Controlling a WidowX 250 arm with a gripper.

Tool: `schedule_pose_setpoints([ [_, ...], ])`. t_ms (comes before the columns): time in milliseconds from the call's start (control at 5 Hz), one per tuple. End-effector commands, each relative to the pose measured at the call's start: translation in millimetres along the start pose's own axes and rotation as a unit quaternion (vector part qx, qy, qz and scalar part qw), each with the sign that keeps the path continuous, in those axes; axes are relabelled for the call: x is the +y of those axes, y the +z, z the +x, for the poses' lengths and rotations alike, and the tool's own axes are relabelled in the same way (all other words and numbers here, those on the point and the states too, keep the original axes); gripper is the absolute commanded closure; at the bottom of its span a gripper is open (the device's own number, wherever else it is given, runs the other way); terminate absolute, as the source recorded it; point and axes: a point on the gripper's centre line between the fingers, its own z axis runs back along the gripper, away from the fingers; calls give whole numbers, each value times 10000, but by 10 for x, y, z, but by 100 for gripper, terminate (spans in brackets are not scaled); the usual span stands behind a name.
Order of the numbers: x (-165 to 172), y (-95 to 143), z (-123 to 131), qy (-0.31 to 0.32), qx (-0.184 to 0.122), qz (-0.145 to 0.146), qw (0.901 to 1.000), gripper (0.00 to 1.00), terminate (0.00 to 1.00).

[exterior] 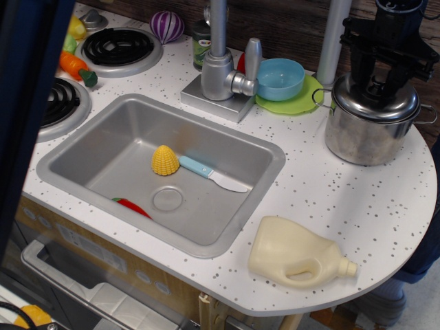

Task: Take lid off pot or pan

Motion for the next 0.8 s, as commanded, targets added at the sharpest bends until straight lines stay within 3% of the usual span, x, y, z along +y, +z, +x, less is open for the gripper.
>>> schedule_pose_setpoints([
  [0,-37,293,128,122,-144,29,9998,100,0],
  [200,-90,490,112,191,-53,307,9993,100,0],
  [400,-172,855,38,296,282,700,9967,100,0],
  [600,-308,1027,-306,731,398,879,9926,100,0],
])
